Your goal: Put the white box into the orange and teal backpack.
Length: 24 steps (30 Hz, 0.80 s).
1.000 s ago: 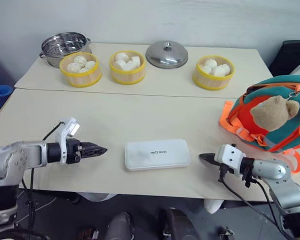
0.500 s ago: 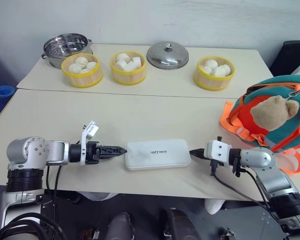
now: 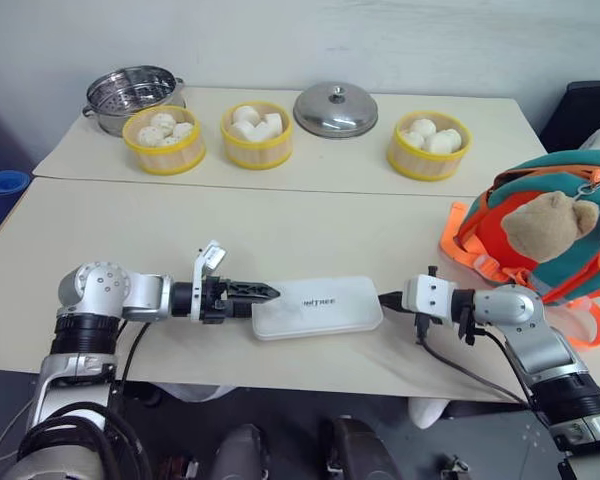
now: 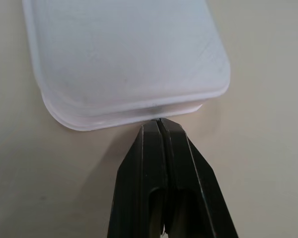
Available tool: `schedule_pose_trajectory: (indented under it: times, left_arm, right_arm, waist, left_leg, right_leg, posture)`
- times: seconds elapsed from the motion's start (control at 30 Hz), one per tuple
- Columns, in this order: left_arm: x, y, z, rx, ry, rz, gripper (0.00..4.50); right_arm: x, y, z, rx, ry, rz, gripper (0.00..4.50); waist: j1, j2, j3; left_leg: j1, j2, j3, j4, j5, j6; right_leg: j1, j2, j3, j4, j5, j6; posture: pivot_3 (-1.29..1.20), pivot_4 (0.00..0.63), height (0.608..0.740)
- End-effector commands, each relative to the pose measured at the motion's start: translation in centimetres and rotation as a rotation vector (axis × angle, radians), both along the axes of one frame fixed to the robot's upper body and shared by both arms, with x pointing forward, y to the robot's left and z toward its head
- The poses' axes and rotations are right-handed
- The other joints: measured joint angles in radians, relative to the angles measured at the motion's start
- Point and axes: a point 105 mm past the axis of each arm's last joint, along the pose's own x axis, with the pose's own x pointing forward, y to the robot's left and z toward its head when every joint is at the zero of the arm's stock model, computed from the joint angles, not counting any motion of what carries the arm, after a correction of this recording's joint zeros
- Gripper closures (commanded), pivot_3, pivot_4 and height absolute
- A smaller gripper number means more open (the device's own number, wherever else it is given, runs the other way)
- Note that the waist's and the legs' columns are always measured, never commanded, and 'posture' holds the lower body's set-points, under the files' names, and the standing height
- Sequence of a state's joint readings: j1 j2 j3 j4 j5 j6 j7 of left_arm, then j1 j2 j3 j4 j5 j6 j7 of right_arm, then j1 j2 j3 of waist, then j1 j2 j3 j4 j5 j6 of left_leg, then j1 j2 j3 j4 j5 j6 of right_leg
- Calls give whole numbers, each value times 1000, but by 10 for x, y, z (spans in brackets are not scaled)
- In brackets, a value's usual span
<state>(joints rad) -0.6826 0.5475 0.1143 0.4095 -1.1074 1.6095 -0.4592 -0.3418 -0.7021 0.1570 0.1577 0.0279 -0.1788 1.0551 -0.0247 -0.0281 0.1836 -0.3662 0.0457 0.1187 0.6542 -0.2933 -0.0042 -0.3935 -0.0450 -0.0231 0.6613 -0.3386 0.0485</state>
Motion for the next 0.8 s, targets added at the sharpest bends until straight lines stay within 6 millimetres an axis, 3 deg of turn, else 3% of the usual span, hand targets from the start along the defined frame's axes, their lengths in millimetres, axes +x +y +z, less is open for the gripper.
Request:
schedule_pose_trajectory:
  times: [0.03,0.17,0.2,0.27,0.4,0.53,0.57,0.67,0.73,0.8]
  left_arm:
    - [3,-17,-2,-28,33,-18,28]
    - [-1,-32,-2,-42,24,-64,28]
    - [-2,-34,-2,-43,24,-67,209]
    - [-6,-36,-2,-47,21,-88,597]
    - [-2,-33,7,-77,-25,-51,1819]
    - [-4,-33,26,-153,-197,-22,2948]
    - [-11,-34,29,-148,-232,-55,2948]
    - [-33,-35,33,-109,-421,-178,2948]
    - [-32,-33,46,-126,-830,-188,2973]
    - [-33,-35,37,-11,-1067,-287,2973]
  right_arm:
    - [-5,14,0,24,-1,47,4500]
    - [-10,19,-2,37,17,58,4500]
    - [-11,19,-2,35,18,58,4500]
    - [-12,17,-4,32,19,48,4500]
    - [-14,7,-5,47,17,11,4500]
    - [-26,-10,3,151,35,-54,4500]
    - [-29,-15,6,198,40,-85,4500]
    - [-44,-34,14,309,56,-183,4500]
    - [-62,-59,12,315,59,-291,3901]
    - [-75,-80,13,329,46,-408,3274]
  waist:
    - [-1,0,0]
    - [-3,0,0]
    - [-3,0,0]
    - [-3,0,0]
    - [-2,0,0]
    - [3,0,0]
    - [2,0,0]
    - [-1,0,1]
    - [-1,3,0]
    - [2,3,0]
  left_leg:
    - [0,0,0,0,0,0]
    - [-1,0,0,1,0,0]
    - [0,0,0,0,0,-1]
    - [0,1,0,0,0,-1]
    - [-1,1,0,0,0,-1]
    - [-2,0,-1,1,0,-1]
    - [-2,0,-1,0,0,-1]
    - [-4,1,-1,-2,0,-2]
    - [-3,0,0,-3,1,-4]
    - [-1,0,1,-6,2,-4]
  right_leg:
    - [0,0,0,0,0,0]
    - [-1,0,0,0,0,0]
    - [-1,0,0,0,0,0]
    - [-1,1,0,0,0,0]
    - [-1,1,0,0,0,0]
    - [-1,0,-1,-1,0,0]
    - [-1,1,-1,-1,0,0]
    - [-3,1,-1,-2,0,0]
    - [-2,1,0,-3,0,0]
    - [-1,1,0,-5,-1,-1]
  posture:
    - [0,150,740]
    - [0,150,740]
    - [0,150,740]
    - [0,150,740]
    - [0,150,740]
    - [0,150,740]
    - [0,150,740]
    - [0,150,740]
    - [0,150,740]
    - [0,150,740]
